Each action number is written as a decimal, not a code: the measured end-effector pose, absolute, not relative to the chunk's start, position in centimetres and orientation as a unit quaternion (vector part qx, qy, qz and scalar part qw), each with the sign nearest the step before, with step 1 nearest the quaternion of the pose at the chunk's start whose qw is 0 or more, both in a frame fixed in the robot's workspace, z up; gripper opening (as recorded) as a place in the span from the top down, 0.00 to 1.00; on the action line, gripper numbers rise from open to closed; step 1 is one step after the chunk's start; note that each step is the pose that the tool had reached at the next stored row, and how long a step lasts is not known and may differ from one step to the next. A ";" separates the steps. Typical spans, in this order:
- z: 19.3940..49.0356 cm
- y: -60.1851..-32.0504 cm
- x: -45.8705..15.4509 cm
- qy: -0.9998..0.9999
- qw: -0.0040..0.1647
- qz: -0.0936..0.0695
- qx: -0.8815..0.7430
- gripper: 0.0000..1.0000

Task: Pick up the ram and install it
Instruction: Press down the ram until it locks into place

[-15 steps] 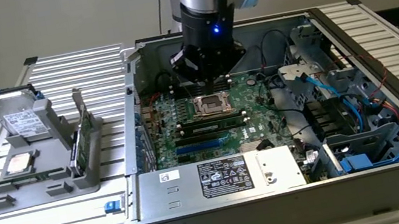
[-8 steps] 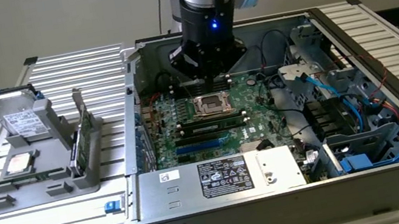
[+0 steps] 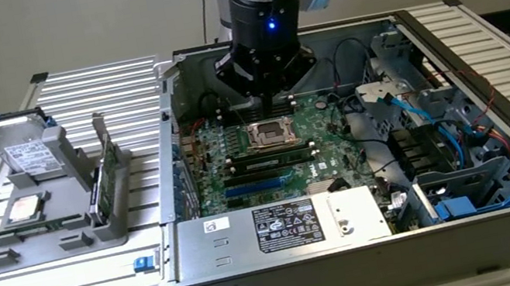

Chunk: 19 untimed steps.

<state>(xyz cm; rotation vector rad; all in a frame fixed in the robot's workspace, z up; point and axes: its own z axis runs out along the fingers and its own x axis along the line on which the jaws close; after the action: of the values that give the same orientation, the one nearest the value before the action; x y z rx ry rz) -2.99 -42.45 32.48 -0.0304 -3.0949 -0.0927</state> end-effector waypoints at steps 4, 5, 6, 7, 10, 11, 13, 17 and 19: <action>32.9 -42.5 -3.0 -0.999 0.023 -0.025 -0.025 0.89; 33.0 -42.5 -3.0 -0.999 0.023 -0.024 -0.029 0.89; 33.1 -42.5 -3.0 -0.999 0.023 -0.023 -0.033 0.89; 33.3 -42.5 -3.0 -0.999 0.024 -0.021 -0.037 0.89; 33.7 -42.5 -3.0 -0.998 0.023 -0.017 -0.047 0.89; 33.9 -42.5 -3.0 -0.998 0.023 -0.015 -0.050 0.89; 34.0 -42.5 -3.0 -0.998 0.023 -0.013 -0.055 0.89; 34.0 -42.5 -3.0 -0.998 0.024 -0.012 -0.058 0.89; 34.0 -42.5 -3.0 -0.998 0.024 -0.012 -0.058 0.89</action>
<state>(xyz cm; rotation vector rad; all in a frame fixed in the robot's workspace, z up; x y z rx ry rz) -2.99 -42.47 34.04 -0.1783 -3.0888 -0.0380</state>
